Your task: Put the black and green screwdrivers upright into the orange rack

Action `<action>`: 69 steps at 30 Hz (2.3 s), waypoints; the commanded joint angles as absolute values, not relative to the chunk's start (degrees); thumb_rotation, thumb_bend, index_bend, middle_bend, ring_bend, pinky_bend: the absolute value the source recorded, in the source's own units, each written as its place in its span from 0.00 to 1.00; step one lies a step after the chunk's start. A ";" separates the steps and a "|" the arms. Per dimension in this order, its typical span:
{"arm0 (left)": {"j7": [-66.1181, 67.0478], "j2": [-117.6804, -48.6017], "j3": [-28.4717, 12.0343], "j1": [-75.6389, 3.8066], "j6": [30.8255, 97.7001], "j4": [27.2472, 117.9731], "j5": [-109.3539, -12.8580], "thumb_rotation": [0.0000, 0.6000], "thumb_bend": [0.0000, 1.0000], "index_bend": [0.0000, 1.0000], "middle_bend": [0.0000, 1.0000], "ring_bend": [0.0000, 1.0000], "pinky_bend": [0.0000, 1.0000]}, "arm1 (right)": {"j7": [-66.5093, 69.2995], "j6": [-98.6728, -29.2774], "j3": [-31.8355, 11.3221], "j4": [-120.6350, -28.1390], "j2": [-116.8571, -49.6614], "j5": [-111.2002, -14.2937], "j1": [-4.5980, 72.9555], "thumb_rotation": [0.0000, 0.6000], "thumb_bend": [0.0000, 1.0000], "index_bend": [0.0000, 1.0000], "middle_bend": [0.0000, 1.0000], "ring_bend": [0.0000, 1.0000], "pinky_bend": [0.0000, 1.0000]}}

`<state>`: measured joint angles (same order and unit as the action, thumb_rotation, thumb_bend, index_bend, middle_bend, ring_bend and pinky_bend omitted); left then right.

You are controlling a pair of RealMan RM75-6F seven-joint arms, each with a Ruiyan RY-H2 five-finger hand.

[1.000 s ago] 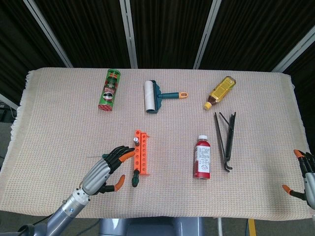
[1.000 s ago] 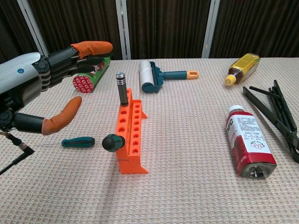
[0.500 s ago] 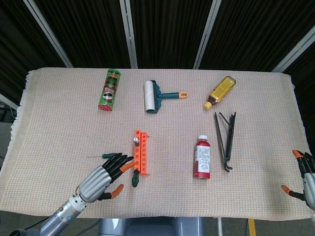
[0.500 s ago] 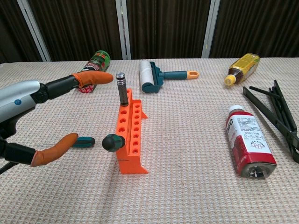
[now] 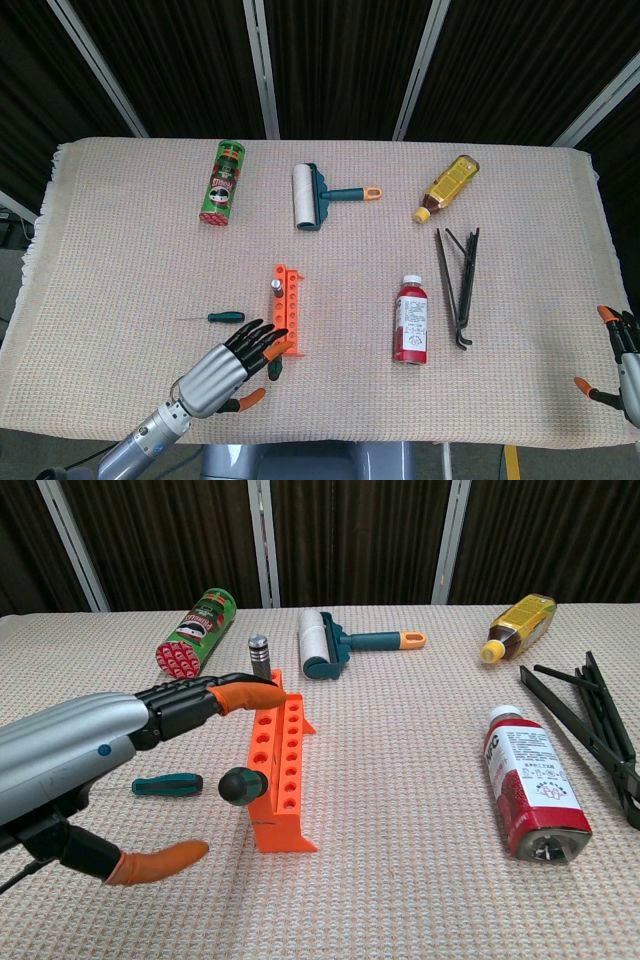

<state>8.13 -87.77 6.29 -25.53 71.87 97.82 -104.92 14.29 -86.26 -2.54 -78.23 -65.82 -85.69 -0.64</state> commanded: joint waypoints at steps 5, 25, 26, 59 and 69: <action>8.03 -88.62 6.22 -25.74 71.22 98.14 -104.37 1.00 0.12 0.00 0.00 0.00 0.00 | 14.42 -86.24 -2.51 -78.16 -65.82 -85.66 -0.72 1.00 0.00 0.01 0.08 0.00 0.00; 0.75 -96.04 2.60 -27.09 70.54 91.09 -100.00 1.00 0.50 0.00 0.01 0.00 0.01 | 15.00 -86.68 -2.62 -77.70 -65.93 -85.39 -1.12 1.00 0.00 0.01 0.08 0.00 0.00; 0.47 -96.16 2.54 -27.17 70.44 90.92 -99.84 1.00 0.50 0.01 0.01 0.00 0.01 | 15.00 -86.67 -2.61 -77.70 -65.93 -85.41 -1.12 1.00 0.00 0.01 0.08 0.00 0.00; -1.91 -100.08 -1.65 -29.23 71.39 87.58 -95.80 1.00 0.58 0.11 0.08 0.00 0.05 | 15.22 -86.64 -2.69 -77.65 -65.90 -85.18 -1.43 1.00 0.00 0.01 0.09 0.00 0.00; -2.25 -97.32 -0.99 -29.48 72.33 91.03 -97.10 1.00 0.48 0.00 0.00 0.00 0.00 | 15.60 -86.82 -2.74 -77.43 -65.88 -85.23 -1.54 1.00 0.00 0.01 0.09 0.00 0.00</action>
<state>-1.91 -98.20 -1.40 -29.49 71.72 90.15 -96.22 15.60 -86.81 -2.74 -77.44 -65.87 -85.22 -1.54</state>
